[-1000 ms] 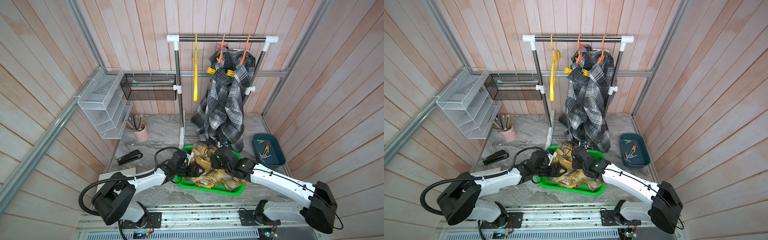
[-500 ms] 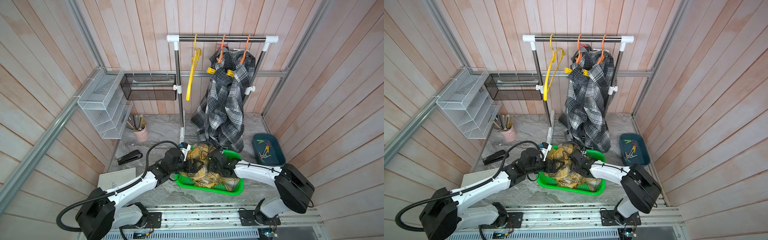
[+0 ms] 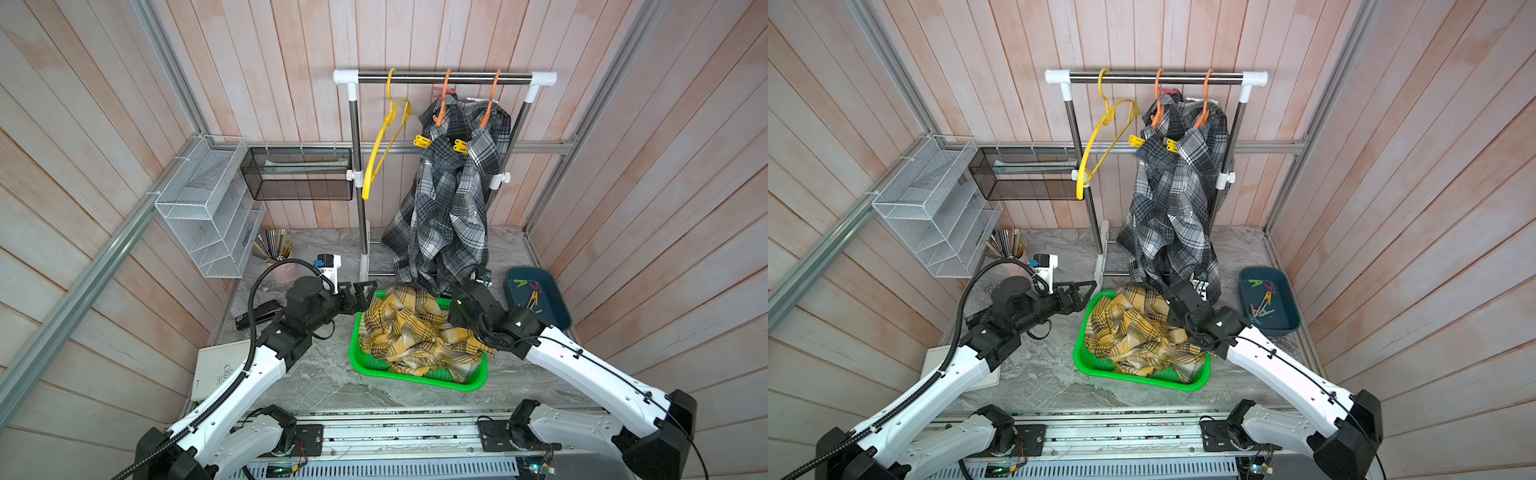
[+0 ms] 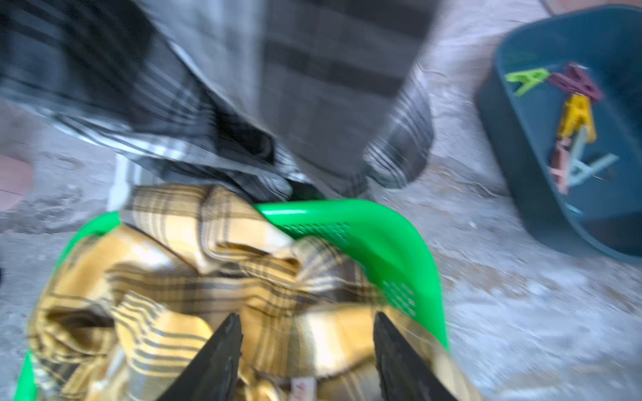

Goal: Remove the clothespins securing long-sleeve shirts to the hanger
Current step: Adjust the long-sleeve shirt at the bin.

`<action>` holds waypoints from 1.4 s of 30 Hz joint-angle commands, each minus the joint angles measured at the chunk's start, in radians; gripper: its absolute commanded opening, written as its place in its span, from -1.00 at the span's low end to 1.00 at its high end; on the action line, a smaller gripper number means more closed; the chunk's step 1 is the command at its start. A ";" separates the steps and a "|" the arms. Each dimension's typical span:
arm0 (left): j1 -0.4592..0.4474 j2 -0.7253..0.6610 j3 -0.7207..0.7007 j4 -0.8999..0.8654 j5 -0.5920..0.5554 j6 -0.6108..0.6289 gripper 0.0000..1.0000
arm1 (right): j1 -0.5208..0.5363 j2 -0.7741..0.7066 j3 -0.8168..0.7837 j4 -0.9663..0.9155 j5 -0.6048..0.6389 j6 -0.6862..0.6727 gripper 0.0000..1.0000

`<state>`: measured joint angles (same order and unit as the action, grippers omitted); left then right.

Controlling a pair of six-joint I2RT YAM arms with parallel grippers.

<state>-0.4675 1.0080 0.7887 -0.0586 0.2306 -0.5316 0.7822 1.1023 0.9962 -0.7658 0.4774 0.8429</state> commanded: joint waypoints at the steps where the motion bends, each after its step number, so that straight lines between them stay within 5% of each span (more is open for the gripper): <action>1: 0.033 -0.007 0.041 -0.036 0.001 0.053 0.99 | -0.003 -0.020 -0.058 -0.214 0.003 0.084 0.22; 13: 0.064 0.003 0.044 -0.030 0.035 0.063 0.99 | -0.006 -0.185 -0.199 -0.306 -0.013 0.247 0.12; 22: 0.073 -0.003 0.037 -0.027 0.050 0.059 1.00 | -0.004 -0.169 -0.220 -0.059 -0.093 0.162 -1.00; 30: 0.085 -0.022 0.040 -0.039 0.031 0.071 1.00 | 0.036 -0.018 -0.149 0.180 -0.187 0.057 -1.00; 38: 0.110 -0.034 0.043 -0.038 0.022 0.081 1.00 | 0.042 0.171 -0.292 0.469 -0.303 0.099 -1.00; 42: 0.128 -0.038 0.047 -0.035 0.022 0.084 1.00 | 0.042 0.184 -0.185 0.344 -0.214 0.052 -0.26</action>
<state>-0.3508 0.9878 0.8097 -0.0910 0.2562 -0.4702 0.8185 1.3037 0.7307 -0.3973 0.2123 0.9268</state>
